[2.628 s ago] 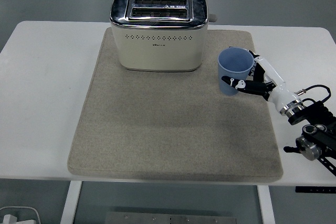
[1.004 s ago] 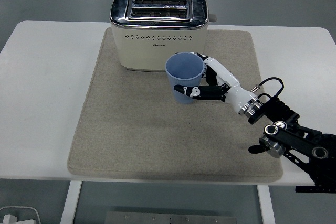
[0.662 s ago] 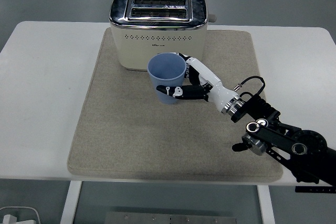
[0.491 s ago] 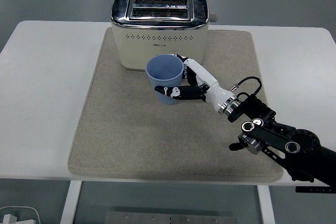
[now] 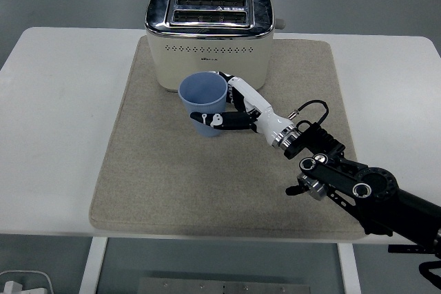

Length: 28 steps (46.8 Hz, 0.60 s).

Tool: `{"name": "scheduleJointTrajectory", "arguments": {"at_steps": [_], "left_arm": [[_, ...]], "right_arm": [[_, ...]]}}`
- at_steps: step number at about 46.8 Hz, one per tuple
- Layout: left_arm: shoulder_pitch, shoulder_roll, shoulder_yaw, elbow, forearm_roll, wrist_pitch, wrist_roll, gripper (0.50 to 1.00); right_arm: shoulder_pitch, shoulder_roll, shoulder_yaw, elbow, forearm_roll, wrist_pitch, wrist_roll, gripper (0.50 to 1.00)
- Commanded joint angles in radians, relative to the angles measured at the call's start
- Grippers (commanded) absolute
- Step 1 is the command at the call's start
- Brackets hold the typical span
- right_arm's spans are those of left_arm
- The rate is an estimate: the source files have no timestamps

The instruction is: Put the water cup in front of the bread machine

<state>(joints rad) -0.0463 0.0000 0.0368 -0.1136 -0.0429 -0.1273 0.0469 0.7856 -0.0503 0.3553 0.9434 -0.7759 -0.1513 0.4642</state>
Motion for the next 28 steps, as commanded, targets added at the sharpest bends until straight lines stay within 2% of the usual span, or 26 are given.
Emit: {"name": "scheduleJointTrajectory", "arguments": {"at_steps": [1, 7, 28], "left_arm": [[0.0, 0.0, -0.001, 0.0, 0.0, 0.0, 0.001, 0.996], [0.0, 0.0, 0.0, 0.0, 0.0, 0.0, 0.001, 0.996], [0.0, 0.0, 0.0, -0.001, 0.0, 0.0, 0.001, 0.996]], "right_arm": [[0.001, 0.018, 0.001, -0.028, 0.0, -0.002, 0.002, 0.5], [0.001, 0.033, 0.001, -0.055, 0.0, -0.004, 0.042, 0.5], [-0.002, 0.049, -0.001, -0.098, 0.0, -0.005, 0.067, 0.5]]}}
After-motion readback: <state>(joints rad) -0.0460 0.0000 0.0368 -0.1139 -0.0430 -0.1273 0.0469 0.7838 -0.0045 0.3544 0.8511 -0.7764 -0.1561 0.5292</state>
